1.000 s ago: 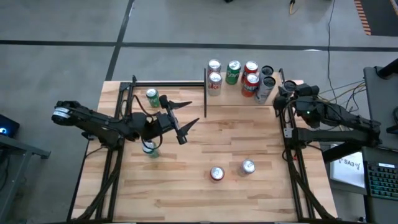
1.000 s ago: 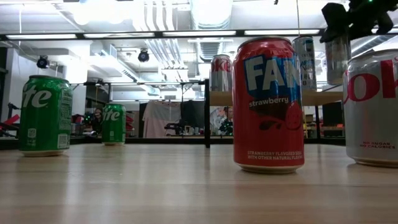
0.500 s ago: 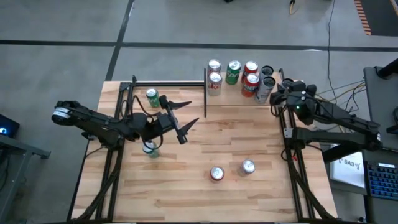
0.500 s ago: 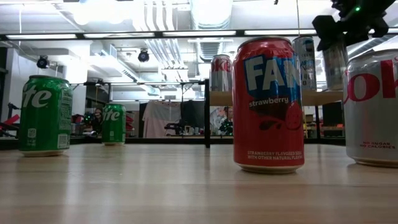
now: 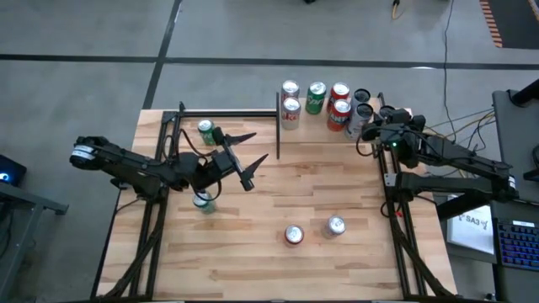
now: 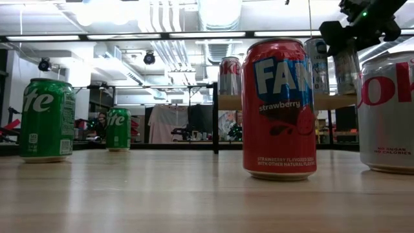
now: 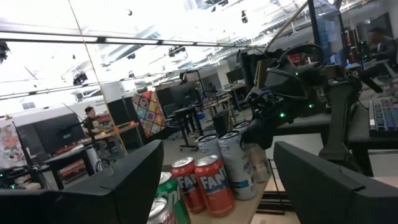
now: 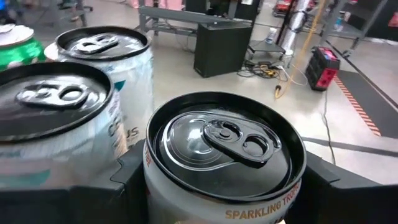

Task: Place canned beverage on shelf
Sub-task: Put the white soda can on the shelf aligned to the right of the other silver soda cans

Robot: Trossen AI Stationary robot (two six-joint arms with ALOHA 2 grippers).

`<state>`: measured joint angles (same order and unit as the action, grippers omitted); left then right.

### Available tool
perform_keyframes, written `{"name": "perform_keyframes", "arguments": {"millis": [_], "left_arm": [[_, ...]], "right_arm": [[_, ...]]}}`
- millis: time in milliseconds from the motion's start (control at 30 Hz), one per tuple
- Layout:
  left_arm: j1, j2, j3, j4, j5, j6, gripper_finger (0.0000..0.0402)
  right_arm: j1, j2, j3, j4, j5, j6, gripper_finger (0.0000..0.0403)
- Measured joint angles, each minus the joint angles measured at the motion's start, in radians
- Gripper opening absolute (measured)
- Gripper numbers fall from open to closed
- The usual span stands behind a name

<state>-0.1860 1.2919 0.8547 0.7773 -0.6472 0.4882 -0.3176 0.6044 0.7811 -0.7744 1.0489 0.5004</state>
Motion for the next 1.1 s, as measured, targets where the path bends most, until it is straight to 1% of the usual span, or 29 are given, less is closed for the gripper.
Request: {"name": "perform_keyframes", "arguments": {"millis": [67, 233, 367, 533, 633, 900, 1100], "left_arm": [[0.000, 0.000, 0.000, 0.000, 0.000, 0.001, 0.0291], [0.000, 0.000, 0.000, 0.006, 0.000, 0.005, 0.0291], [0.000, 0.000, 0.000, 0.007, 0.000, 0.006, 0.0291], [0.000, 0.000, 0.000, 0.008, 0.000, 0.006, 0.0291], [0.000, 0.000, 0.000, 0.008, 0.000, 0.011, 0.0291], [0.000, 0.000, 0.001, 0.008, 0.000, 0.012, 0.0291], [0.000, 0.000, 0.001, 0.008, 0.000, 0.012, 0.0291]], "right_arm": [[0.000, 0.000, 0.000, 0.002, 0.020, 0.024, 0.0238], [0.000, 0.003, 0.000, 0.006, 0.025, 0.077, 0.0238], [-0.006, 0.006, 0.000, 0.007, 0.035, 0.083, 0.0240], [-0.007, 0.015, 0.000, 0.012, 0.056, 0.083, 0.0290], [-0.007, 0.025, 0.000, 0.014, 0.059, 0.083, 0.0307], [-0.006, 0.022, 0.003, 0.011, 0.081, 0.075, 0.0298], [-0.006, 0.012, 0.056, 0.012, 0.081, 0.040, 0.0299]]}}
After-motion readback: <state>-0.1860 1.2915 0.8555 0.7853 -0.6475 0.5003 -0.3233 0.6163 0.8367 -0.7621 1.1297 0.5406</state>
